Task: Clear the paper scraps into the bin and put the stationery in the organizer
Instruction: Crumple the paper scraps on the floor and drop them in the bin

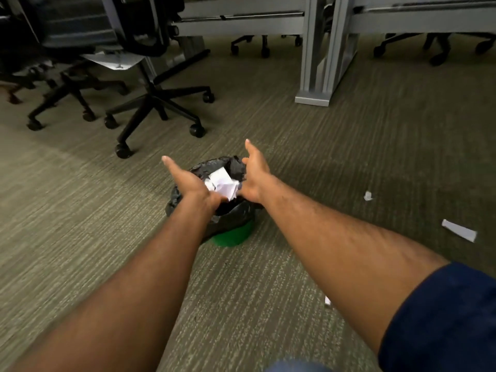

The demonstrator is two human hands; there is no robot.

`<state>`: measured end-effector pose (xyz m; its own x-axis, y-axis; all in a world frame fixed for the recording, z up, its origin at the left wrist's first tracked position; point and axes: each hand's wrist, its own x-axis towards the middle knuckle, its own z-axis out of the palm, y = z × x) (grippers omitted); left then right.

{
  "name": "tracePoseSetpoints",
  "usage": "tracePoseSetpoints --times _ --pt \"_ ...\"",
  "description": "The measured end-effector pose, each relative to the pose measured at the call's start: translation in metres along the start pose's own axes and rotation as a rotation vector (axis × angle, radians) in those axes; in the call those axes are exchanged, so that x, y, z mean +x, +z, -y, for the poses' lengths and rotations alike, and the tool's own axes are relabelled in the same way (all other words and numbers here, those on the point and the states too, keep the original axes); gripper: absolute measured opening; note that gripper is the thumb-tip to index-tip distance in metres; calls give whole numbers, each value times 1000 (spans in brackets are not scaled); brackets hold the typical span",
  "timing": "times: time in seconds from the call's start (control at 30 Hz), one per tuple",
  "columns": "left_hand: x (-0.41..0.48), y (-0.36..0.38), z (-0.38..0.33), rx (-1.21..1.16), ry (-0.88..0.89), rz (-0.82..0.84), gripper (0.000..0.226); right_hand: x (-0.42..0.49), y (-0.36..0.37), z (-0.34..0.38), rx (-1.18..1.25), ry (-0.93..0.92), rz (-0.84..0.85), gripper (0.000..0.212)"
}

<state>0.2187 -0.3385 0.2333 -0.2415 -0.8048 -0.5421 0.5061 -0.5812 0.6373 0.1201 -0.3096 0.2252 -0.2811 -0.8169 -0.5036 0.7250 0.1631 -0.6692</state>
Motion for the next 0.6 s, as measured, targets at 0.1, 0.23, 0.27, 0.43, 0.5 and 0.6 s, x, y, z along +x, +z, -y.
tracePoseSetpoints --times 0.1,0.23,0.27,0.43,0.5,0.6 --pt "1 -8 -1 47 72 -14 112 -1 -12 2 -99 -28 -15 78" --pt "-1 -6 16 136 114 34 97 -11 -45 8 -290 -133 -47 64" --pt "-2 -3 24 169 121 64 91 -14 -57 9 -345 -174 -75 54" --pt "3 20 79 336 82 170 73 -28 -140 6 -520 -292 -261 12" --pt "2 31 108 375 60 215 69 -33 -180 2 -569 -328 -343 9" --pt "4 43 153 446 34 260 69 -39 -235 -7 -627 -335 -439 6"
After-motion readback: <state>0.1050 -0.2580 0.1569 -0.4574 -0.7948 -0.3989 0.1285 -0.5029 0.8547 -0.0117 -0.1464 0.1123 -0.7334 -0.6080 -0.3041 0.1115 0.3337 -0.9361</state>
